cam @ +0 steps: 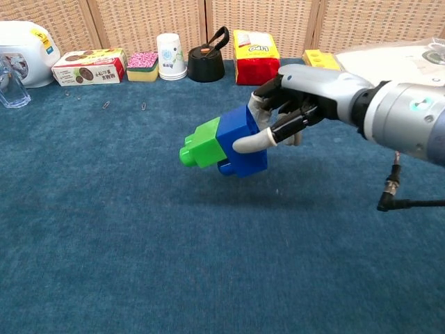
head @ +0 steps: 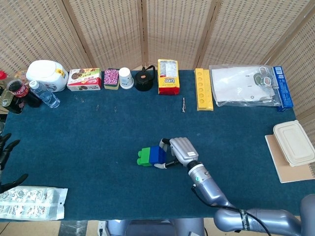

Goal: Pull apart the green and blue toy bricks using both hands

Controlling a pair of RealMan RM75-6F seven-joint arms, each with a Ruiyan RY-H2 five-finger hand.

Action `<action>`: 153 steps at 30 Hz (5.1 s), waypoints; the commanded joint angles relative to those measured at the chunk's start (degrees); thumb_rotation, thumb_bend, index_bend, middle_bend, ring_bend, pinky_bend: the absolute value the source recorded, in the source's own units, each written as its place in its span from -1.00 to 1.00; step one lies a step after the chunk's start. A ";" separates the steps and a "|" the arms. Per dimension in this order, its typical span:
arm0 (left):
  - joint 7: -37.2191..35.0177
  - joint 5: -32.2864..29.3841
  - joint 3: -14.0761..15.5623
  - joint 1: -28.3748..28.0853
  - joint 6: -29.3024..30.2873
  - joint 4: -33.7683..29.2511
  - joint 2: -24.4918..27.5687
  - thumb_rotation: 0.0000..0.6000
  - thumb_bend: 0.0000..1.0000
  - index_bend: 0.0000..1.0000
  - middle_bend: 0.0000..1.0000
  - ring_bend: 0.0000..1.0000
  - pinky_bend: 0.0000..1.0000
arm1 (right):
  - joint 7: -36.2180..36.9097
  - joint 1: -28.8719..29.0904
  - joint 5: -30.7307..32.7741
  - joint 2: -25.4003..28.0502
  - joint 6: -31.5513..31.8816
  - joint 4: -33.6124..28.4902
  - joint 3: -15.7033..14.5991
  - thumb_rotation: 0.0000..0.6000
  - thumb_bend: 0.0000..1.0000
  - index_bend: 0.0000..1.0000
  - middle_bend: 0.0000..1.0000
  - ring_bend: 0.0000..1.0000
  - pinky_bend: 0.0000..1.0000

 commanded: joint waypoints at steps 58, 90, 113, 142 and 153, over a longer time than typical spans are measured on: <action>6.22 -2.57 -12.17 -38.14 -24.63 -1.21 -29.72 1.00 -0.45 0.23 -0.48 -0.66 -0.48 | 48.87 -4.36 2.49 20.24 -24.88 -12.48 9.35 0.30 -0.71 0.15 0.19 0.33 0.12; -0.07 2.33 -7.16 -35.75 -15.82 1.86 -24.62 1.00 -0.42 0.43 -0.42 -0.63 -0.47 | 56.32 -2.78 0.74 21.05 -30.76 -5.60 9.75 0.29 -0.71 0.15 0.19 0.34 0.12; -2.67 3.54 2.93 -25.92 -12.95 4.82 -10.57 1.00 -0.42 0.43 -0.42 -0.63 -0.47 | 15.78 -0.17 -14.33 2.84 -2.11 13.38 -7.46 0.29 -0.71 0.10 0.09 -0.04 -0.26; 9.45 -9.38 -2.51 -34.98 -32.83 14.89 -26.28 1.00 -0.51 0.15 -0.43 -0.65 -0.58 | 14.19 -4.53 -22.02 11.23 3.18 7.87 -8.65 0.29 -0.71 -0.68 -0.56 -0.66 -0.70; 16.39 -14.80 -3.34 -35.08 -33.88 10.39 -24.34 1.00 -0.74 -0.92 -0.67 -0.85 -0.66 | 15.96 -7.88 -24.71 14.03 10.48 7.06 -6.52 0.29 -0.71 -0.68 -0.55 -0.66 -0.72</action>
